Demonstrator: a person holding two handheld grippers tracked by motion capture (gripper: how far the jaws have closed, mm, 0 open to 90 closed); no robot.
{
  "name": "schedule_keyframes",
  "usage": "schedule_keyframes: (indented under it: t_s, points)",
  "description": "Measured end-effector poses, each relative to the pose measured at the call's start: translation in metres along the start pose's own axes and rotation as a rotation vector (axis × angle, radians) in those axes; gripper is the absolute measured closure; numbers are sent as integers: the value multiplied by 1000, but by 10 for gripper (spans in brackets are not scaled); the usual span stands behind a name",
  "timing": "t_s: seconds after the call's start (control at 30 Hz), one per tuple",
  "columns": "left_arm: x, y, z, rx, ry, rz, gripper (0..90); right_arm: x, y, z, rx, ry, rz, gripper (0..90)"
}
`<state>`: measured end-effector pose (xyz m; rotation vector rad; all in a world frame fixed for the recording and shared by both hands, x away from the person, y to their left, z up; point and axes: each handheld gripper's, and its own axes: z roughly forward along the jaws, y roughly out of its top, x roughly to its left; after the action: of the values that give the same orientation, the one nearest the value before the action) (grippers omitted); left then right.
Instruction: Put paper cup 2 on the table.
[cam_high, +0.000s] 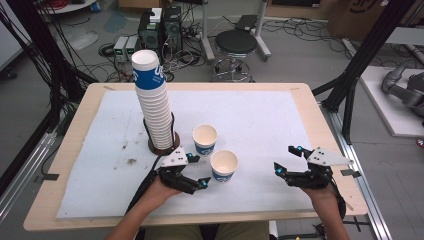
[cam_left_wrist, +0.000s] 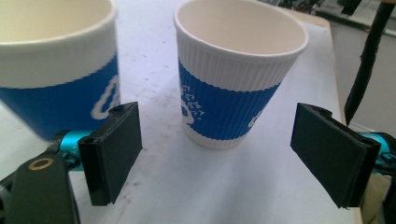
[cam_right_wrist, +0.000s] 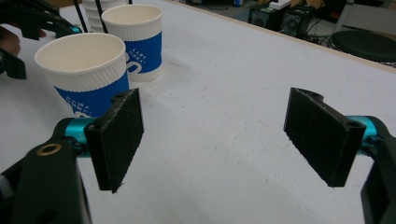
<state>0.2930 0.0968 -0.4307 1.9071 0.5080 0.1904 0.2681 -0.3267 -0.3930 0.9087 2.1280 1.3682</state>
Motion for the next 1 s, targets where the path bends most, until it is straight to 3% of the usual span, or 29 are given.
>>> schedule_keyframes:
  t_s: [0.23, 0.53, 0.77, 1.0]
  points:
    - [13, -4, -41, -130, 50, -32, 165, -2, -1, -4, -14, -14, 5, 203]
    - [31, -7, -91, -270, 194, -45, 165, -3, -1, -6, -27, -32, 4, 203]
    - [38, -16, -119, -317, 303, -57, 165, -3, -3, -8, -27, -41, 3, 203]
    - [40, -24, -136, -339, 361, -59, 166, -3, -3, -10, -36, -53, 6, 203]
